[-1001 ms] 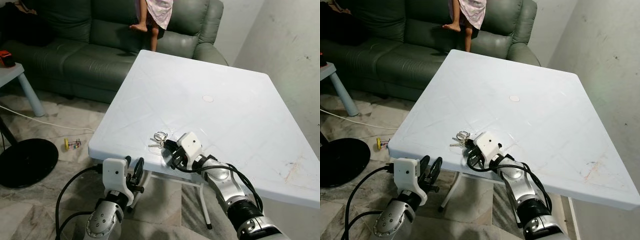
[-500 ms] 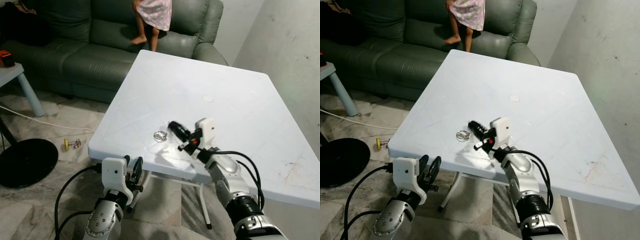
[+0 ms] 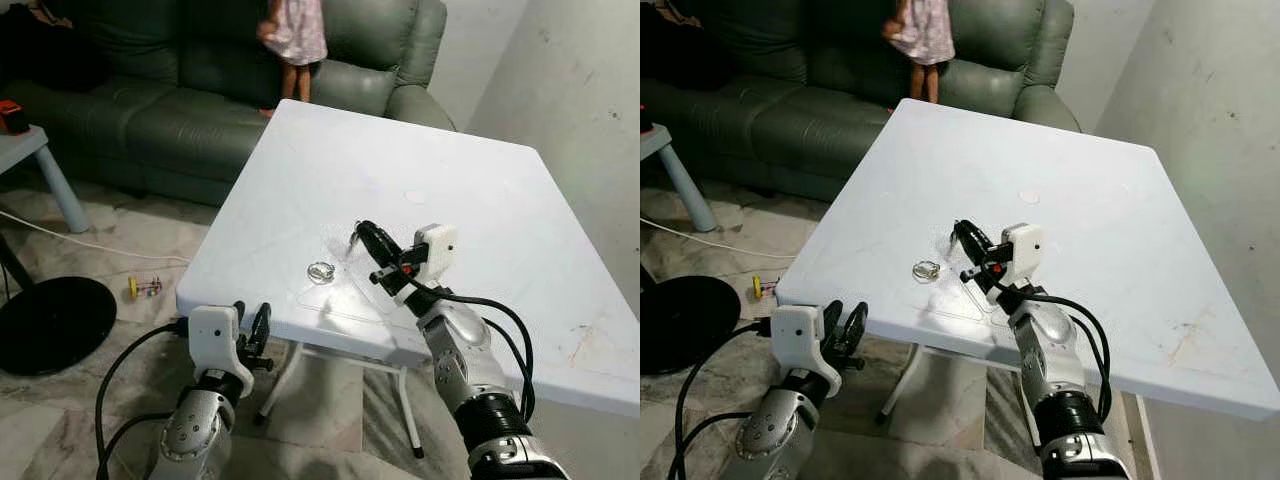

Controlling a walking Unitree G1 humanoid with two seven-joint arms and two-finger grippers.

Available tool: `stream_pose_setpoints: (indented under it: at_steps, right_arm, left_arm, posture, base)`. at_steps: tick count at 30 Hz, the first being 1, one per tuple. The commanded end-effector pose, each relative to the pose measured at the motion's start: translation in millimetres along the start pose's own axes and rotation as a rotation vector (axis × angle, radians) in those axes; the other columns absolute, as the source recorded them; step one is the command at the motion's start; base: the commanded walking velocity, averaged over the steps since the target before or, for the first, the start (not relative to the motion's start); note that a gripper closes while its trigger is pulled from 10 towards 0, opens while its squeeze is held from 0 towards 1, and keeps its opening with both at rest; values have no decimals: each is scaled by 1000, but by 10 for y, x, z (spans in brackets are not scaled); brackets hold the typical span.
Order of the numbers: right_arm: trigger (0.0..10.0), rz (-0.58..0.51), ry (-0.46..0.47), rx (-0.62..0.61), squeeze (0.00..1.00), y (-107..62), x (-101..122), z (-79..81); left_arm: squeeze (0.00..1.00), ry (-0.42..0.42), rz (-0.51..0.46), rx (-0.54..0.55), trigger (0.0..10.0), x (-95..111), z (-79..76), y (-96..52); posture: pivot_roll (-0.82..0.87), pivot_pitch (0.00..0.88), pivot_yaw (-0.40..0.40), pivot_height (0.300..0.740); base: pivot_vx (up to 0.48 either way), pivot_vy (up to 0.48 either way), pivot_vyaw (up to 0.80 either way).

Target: Hang keys on a hook

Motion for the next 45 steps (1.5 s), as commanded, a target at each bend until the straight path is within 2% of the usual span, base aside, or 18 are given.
stream_pose_setpoints:
  at_steps: [1, 10, 18, 27, 30, 45]
  right_arm:
    - [10000, -33, 3, -35, 0, -25, 90, -51]
    - [10000, -29, -10, -92, 0, -80, 113, -57]
    - [10000, -27, 1, -111, 0, -130, 96, -8]
    - [10000, -52, -26, -135, 0, -141, 197, -6]
    - [10000, -57, -51, -148, 0, -148, 211, -21]
    - [10000, -55, -54, -181, 0, -213, 177, -10]
  left_arm:
    - [0, 2, 6, 7, 10000, -1, 4, 32]
    - [0, 12, 3, 12, 10000, -9, 36, 60]
    - [0, 21, -3, 46, 10000, 15, 145, 110]
    - [0, 35, -12, 14, 10000, 27, 107, 128]
    - [0, 42, -18, 19, 10000, 37, 123, 144]
    - [0, 63, -67, 25, 10000, 119, 233, 165]
  posture:
    - [183, 27, -152, 740]
    - [177, 20, -153, 740]
    - [175, 21, -159, 740]
    - [159, 25, -152, 740]
    - [160, 20, -152, 740]
    - [170, 16, -150, 740]
  base:
    - [0, 0, 0]
    - [0, 0, 0]
    - [0, 0, 0]
    - [0, 0, 0]
    - [0, 0, 0]
    - [0, 0, 0]
Point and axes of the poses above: a point about 5 cm out from each wrist's last joint towards the gripper, its own y axis pointing out of the wrist towards the gripper, its own x axis along the axis of the wrist's last joint, z = x × y, the point moved 2 cm from there along y, pointing out of the wrist towards the gripper, and after that the axes turned 8 degrees about y, right-handed, at the moved point
